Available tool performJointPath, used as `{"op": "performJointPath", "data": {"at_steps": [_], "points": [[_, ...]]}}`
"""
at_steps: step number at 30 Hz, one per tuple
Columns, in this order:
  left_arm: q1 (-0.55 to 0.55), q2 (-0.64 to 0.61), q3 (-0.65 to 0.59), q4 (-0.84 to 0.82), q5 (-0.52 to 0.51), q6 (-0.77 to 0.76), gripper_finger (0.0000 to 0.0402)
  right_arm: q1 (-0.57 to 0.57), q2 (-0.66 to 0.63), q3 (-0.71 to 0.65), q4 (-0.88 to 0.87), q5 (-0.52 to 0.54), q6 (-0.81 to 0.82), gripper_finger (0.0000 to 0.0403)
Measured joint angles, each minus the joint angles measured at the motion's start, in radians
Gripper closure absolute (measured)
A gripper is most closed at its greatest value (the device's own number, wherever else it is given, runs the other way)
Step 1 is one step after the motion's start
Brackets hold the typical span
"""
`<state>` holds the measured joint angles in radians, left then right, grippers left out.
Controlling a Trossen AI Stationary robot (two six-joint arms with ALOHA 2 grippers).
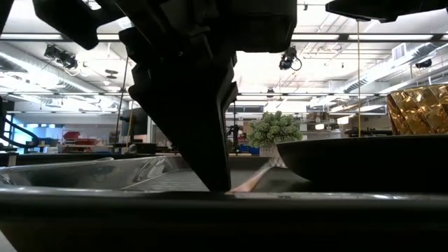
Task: Pick and place plate/cup/fork/spoon on tray
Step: Put the orange fork on the black tray to the left of the black plate
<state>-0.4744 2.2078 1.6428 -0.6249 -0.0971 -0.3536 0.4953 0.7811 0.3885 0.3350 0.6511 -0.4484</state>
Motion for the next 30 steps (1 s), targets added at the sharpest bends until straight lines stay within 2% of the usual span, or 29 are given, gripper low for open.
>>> {"op": "performJointPath", "data": {"at_steps": [7,18,30], "points": [[0.0,0.003,-0.001,0.04,0.0,-0.009,0.0384,0.0,0.0,0.0,0.0,0.0,0.001,0.0339],[0.012,0.005,-0.003,0.089,0.002,-0.255,0.0384,0.0,0.0,0.0,0.0,0.0,0.004,0.0339],[0.029,0.005,-0.003,0.132,0.001,-0.345,0.0385,0.0,0.0,0.0,0.0,0.0,0.004,0.0339]]}}
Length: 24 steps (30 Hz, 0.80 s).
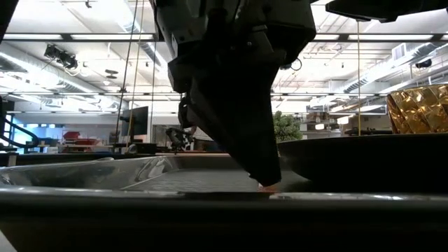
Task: Pick and place plate/cup/fork/spoon on tray
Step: Put the orange fork on the black tray to the left of the black plate
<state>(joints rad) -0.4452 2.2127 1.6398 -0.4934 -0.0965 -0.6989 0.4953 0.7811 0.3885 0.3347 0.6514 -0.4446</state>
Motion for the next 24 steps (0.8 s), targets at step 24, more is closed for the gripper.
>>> {"op": "performJointPath", "data": {"at_steps": [24], "points": [[0.028,-0.007,0.0,-0.104,-0.087,0.196,0.0386,0.0,0.0,0.0,0.0,0.0,0.0,0.0339]]}}
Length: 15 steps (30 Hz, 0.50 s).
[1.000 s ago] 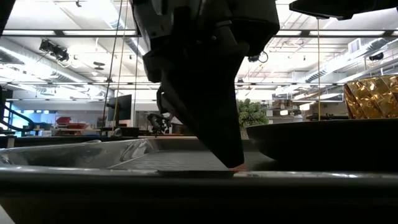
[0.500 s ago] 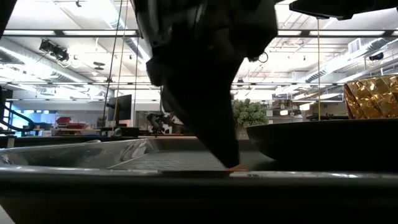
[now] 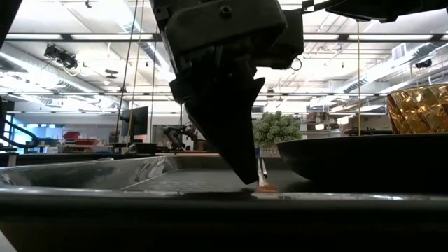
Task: Pick and place plate/cup/fork/spoon on tray
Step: Put the orange fork on the black tray to the left of the black plate
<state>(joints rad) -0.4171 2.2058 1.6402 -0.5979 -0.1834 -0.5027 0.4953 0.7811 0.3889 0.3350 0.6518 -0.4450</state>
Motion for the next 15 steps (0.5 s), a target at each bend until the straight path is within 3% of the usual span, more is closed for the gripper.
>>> {"op": "performJointPath", "data": {"at_steps": [15], "points": [[-0.002,0.001,0.0,0.031,0.0,0.001,0.0386,0.0,0.0,0.0,0.0,0.0,0.001,0.0339]]}}
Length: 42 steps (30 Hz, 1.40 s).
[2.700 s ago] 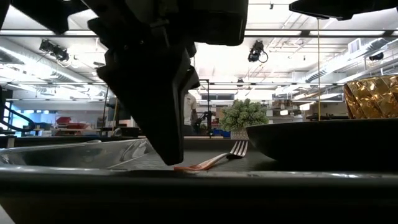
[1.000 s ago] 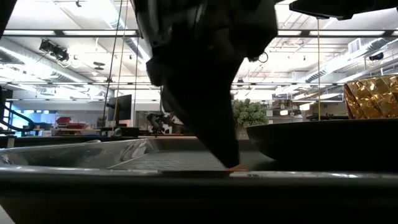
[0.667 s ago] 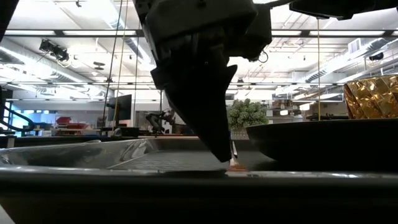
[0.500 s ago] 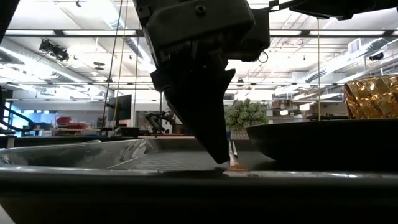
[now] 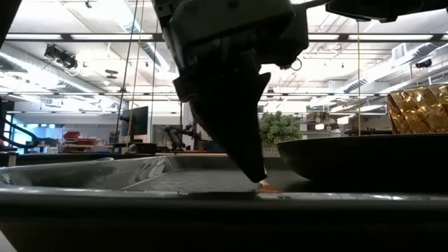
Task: Pick and place plate/cup/fork/spoon on tray
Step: Put the orange fork on the black tray to the left of the black plate
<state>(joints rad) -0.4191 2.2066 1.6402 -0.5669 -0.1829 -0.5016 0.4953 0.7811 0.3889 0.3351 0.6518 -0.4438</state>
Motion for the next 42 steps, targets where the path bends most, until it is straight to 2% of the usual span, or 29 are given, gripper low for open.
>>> {"op": "performJointPath", "data": {"at_steps": [10,18,42], "points": [[0.0,0.0,0.0,0.026,0.006,-0.01,0.0386,0.0,0.0,0.0,0.0,0.0,0.0,0.0339],[-0.014,0.001,0.0,0.005,0.109,-0.002,0.0386,0.0,0.0,0.0,0.0,0.0,0.0,0.0339],[-0.023,0.018,0.002,0.05,0.096,-0.009,0.0386,0.0,0.0,0.0,0.0,0.0,0.003,0.0339]]}}
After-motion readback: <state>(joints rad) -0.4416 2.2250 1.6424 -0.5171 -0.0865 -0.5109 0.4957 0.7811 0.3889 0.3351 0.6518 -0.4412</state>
